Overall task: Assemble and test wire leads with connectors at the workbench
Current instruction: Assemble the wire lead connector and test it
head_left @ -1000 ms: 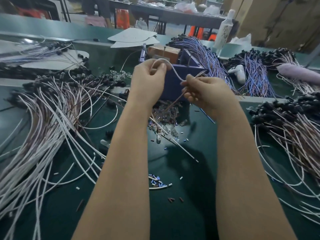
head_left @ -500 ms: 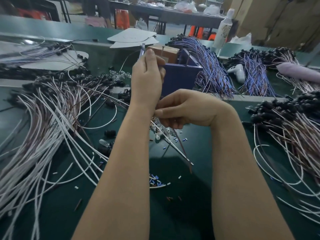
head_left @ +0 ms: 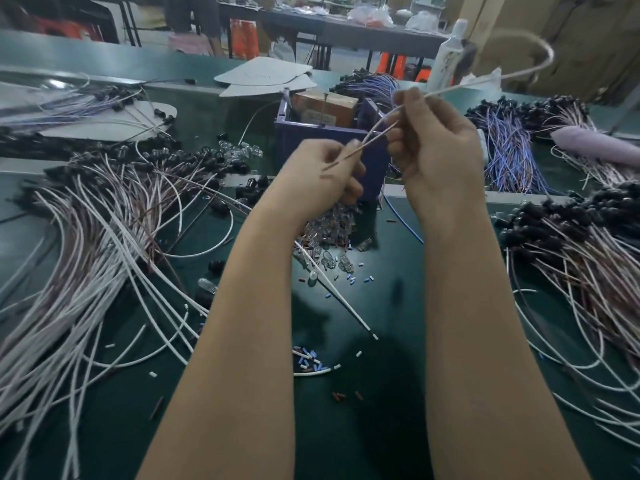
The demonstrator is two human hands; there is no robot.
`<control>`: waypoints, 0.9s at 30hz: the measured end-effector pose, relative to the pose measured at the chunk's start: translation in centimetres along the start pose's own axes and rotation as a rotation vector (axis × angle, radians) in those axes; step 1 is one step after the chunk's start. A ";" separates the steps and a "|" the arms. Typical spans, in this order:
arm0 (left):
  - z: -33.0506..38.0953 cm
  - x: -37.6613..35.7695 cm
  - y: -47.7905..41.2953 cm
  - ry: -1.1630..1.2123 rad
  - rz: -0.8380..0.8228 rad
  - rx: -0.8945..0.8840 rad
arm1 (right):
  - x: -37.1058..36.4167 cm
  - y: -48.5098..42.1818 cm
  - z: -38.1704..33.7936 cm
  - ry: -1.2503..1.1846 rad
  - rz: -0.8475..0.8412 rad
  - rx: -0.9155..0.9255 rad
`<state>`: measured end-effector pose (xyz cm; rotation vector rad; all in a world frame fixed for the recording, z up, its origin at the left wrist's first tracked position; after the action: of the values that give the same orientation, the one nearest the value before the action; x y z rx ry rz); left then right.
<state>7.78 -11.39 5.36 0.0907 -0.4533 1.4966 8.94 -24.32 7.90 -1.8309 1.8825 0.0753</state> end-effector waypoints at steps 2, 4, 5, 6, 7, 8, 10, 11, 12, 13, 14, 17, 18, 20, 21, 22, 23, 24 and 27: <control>-0.7 0.1 0.0 -0.024 0.008 0.052 | 0.7 -0.2 0.1 0.028 0.094 0.015; -1.1 0.4 -0.2 0.059 0.071 0.095 | 1.4 -0.3 0.5 0.116 0.165 -0.005; -1.1 0.6 -0.2 0.113 0.111 0.105 | 1.7 -0.3 0.8 0.163 0.184 -0.026; -1.1 0.7 -0.3 0.162 0.148 0.108 | 1.9 -0.3 1.1 0.202 0.192 -0.049; -1.1 0.9 -0.2 0.204 0.178 0.109 | 2.1 -0.4 1.3 0.232 0.194 -0.071; -1.2 1.0 -0.2 0.240 0.200 0.112 | 2.2 -0.4 1.6 0.256 0.196 -0.088; -1.4 1.2 0.0 0.306 0.229 0.148 | 2.5 -0.5 1.8 0.272 0.212 -0.109; -1.6 1.3 0.0 0.328 0.234 0.172 | 2.6 -0.5 1.9 0.257 0.226 -0.113; -1.7 1.4 0.0 0.342 0.232 0.191 | 2.7 -0.6 2.0 0.234 0.238 -0.113; -1.8 1.3 0.0 0.352 0.224 0.203 | 2.8 -0.5 2.0 0.214 0.247 -0.109; -1.9 1.2 0.0 0.356 0.212 0.209 | 2.8 -0.5 2.0 0.200 0.253 -0.104; -1.8 0.7 0.0 0.314 0.178 0.196 | 2.5 -0.5 2.1 0.157 0.260 -0.092; -1.8 0.6 0.1 0.295 0.165 0.190 | 2.4 -0.5 2.2 0.148 0.260 -0.086; -1.9 0.5 0.1 0.238 0.146 0.173 | 2.5 -0.6 2.3 0.157 0.273 -0.065; -1.9 0.6 0.1 0.208 0.137 0.164 | 2.6 -0.6 2.4 0.165 0.286 -0.055; -1.8 0.6 0.1 0.183 0.128 0.154 | 2.8 -0.6 2.4 0.161 0.300 -0.049; -1.8 0.6 0.1 0.159 0.122 0.143 | 2.9 -0.6 2.5 0.147 0.313 -0.056; -1.7 0.6 0.1 0.131 0.121 0.131 | 3.1 -0.6 2.5 0.146 0.318 -0.076; -1.4 0.9 0.1 -0.012 0.158 0.100 | 3.4 -0.5 2.2 0.518 0.261 -0.126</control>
<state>8.05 -10.13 4.39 0.1452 -0.4020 1.6746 10.19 -26.69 4.78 -1.7932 2.5189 -0.2173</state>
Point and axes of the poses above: each hand's wrist, its own y-axis away from the middle knuckle, its own x-axis out of the back of the hand, z = x × y, the point moved 4 cm from there along -y, towards the middle knuckle
